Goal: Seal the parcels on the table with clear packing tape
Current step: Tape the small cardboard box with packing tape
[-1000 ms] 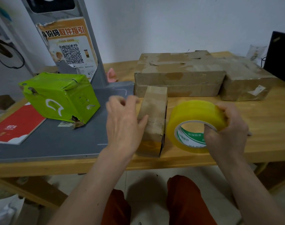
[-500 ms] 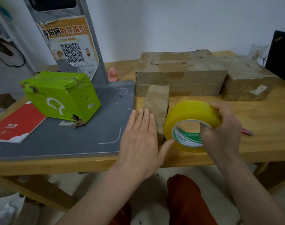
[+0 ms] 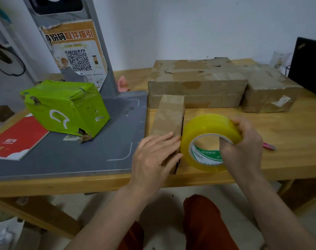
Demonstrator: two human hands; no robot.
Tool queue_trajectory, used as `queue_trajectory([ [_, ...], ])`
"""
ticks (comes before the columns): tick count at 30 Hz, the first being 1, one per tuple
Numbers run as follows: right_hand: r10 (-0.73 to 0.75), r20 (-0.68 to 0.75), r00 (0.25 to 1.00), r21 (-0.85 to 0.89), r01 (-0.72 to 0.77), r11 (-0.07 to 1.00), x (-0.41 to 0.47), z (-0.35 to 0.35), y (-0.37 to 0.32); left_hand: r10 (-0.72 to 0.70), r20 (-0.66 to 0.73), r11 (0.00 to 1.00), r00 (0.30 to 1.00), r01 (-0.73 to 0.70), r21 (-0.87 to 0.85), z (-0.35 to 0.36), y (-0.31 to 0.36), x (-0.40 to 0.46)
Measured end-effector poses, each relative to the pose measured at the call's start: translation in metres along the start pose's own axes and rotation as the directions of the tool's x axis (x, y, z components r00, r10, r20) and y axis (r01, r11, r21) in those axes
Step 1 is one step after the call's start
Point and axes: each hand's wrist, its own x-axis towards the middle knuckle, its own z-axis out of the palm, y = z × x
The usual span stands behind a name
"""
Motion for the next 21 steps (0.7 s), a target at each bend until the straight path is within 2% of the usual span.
queue_trajectory([
  [3,0.032,0.02,0.999,0.015,-0.032,0.999,0.001,0.001,0.0,-0.086,0.226,0.935,0.97,0.0,0.355,-0.005,0.009,0.006],
  [4,0.039,0.027,0.999,0.015,-0.039,0.999,0.001,0.002,0.001,-0.137,0.263,0.908,0.955,0.015,0.418,-0.007,0.013,0.009],
  [6,0.044,0.038,0.998,0.016,-0.045,0.999,0.0,0.003,0.003,-0.237,0.314,0.893,0.919,0.079,0.443,-0.01,0.023,0.014],
  [9,0.072,0.043,0.996,0.043,-0.074,0.996,-0.003,0.003,0.003,-0.454,0.458,0.859,0.764,0.239,0.452,-0.014,0.032,0.018],
  [10,0.09,0.045,0.995,0.052,-0.092,0.994,-0.004,0.003,0.003,-0.5,0.461,0.842,0.734,0.288,0.456,-0.014,0.034,0.02],
  [13,0.115,0.063,0.991,0.061,-0.119,0.991,-0.004,0.003,0.001,-0.553,0.347,0.827,0.757,0.447,0.342,-0.008,0.034,0.015],
  [17,0.059,0.054,0.997,0.018,-0.06,0.998,0.008,0.002,-0.01,-0.607,0.202,0.795,0.769,0.594,0.124,-0.003,0.027,0.015],
  [19,0.019,0.022,1.0,-0.014,-0.018,1.0,0.022,0.002,-0.022,-0.666,0.15,0.733,0.731,0.679,-0.051,0.002,0.028,0.023],
  [21,0.002,0.028,1.0,-0.066,-0.001,0.998,0.037,0.002,-0.037,-0.721,0.178,0.641,0.67,0.742,-0.197,0.011,0.031,0.029],
])
